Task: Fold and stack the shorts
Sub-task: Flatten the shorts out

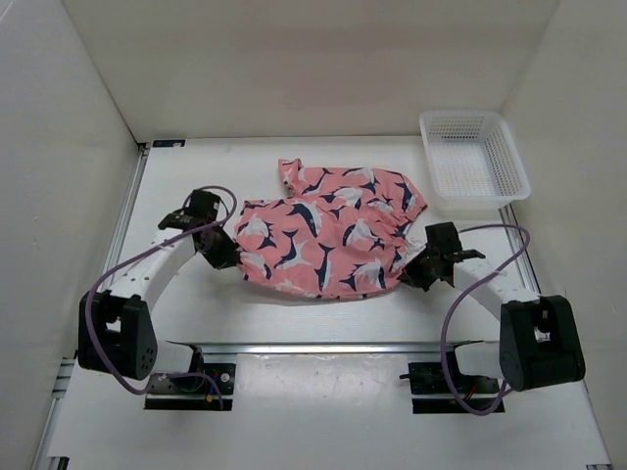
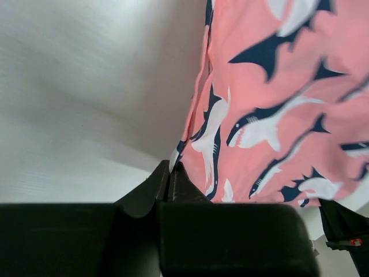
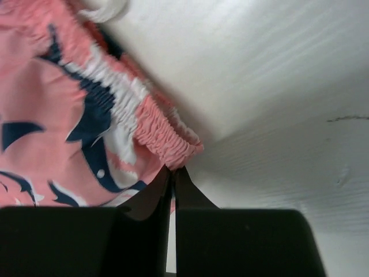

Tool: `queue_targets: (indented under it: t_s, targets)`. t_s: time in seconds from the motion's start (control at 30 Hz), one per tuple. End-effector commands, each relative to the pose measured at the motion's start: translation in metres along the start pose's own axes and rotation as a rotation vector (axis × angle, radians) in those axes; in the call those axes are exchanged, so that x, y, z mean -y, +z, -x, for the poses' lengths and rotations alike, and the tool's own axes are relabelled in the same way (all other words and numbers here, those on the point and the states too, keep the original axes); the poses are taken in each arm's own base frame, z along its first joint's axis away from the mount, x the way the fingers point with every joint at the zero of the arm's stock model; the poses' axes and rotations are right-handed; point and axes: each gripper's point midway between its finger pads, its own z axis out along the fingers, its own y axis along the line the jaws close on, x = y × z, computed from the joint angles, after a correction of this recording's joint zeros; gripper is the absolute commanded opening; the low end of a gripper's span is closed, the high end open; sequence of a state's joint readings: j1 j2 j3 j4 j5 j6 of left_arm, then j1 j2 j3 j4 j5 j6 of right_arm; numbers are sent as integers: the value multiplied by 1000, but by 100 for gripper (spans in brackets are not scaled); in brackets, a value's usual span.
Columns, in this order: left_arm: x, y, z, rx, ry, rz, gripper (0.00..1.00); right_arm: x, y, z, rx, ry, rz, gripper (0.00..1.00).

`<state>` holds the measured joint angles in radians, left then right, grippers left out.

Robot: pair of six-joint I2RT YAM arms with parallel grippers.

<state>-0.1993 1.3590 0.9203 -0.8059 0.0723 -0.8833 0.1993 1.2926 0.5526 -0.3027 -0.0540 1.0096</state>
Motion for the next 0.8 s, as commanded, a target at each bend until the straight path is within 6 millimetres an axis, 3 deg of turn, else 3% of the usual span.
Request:
queue_targets:
  t_s: [0.0,0.03,0.07,0.13,0.17,0.2,0.23,0.27,0.3,0.33,0.37,0.4,0.43,0.47,0.57,0.6,0.7,0.77]
  targets:
    - [23,-46,27,101,21,-98,10,-39,-33,29,126,-67,65,0]
    - [31,-65,42,144,28,-128,10,-39,-45,36,158,-90,45,0]
    - [34,-74,51,167,26,-141,10,-67,-74,53,230,-111,120,0]
    - [43,-103,71,227,8,-186,10,-89,-108,70,302,-145,164,0]
    - [54,-134,84,284,27,-229,10,-94,-125,74,322,-188,163,0]
    - [60,-150,91,313,22,-251,10,-124,-163,88,384,-214,240,0]
    - [63,-167,99,346,29,-267,10,-136,-182,90,406,-245,272,0]
    - [75,-206,109,430,36,-326,10,-142,-199,91,420,-306,283,0]
    - [74,-224,117,481,23,-335,10,-153,-219,92,433,-337,323,0]
    - [76,-249,116,533,25,-371,10,-175,-260,95,481,-368,413,0]
    - [80,-280,121,607,21,-419,10,-186,-276,88,460,-412,466,0]
    - [75,-299,124,663,8,-433,10,-190,-291,82,458,-462,494,0]
    - [74,-316,122,704,7,-457,10,-196,-313,77,475,-494,545,0]
    - [71,-352,119,795,1,-515,10,-206,-345,75,512,-525,615,0]
    - [55,-411,109,972,-16,-580,10,-209,-395,54,541,-646,733,0]
    - [51,-436,104,1033,-12,-607,10,-209,-423,47,567,-678,781,0]
    - [34,-489,89,1176,-24,-652,10,-204,-459,25,570,-766,871,0]
    - [19,-512,82,1246,-51,-647,10,-198,-492,11,613,-807,948,0]
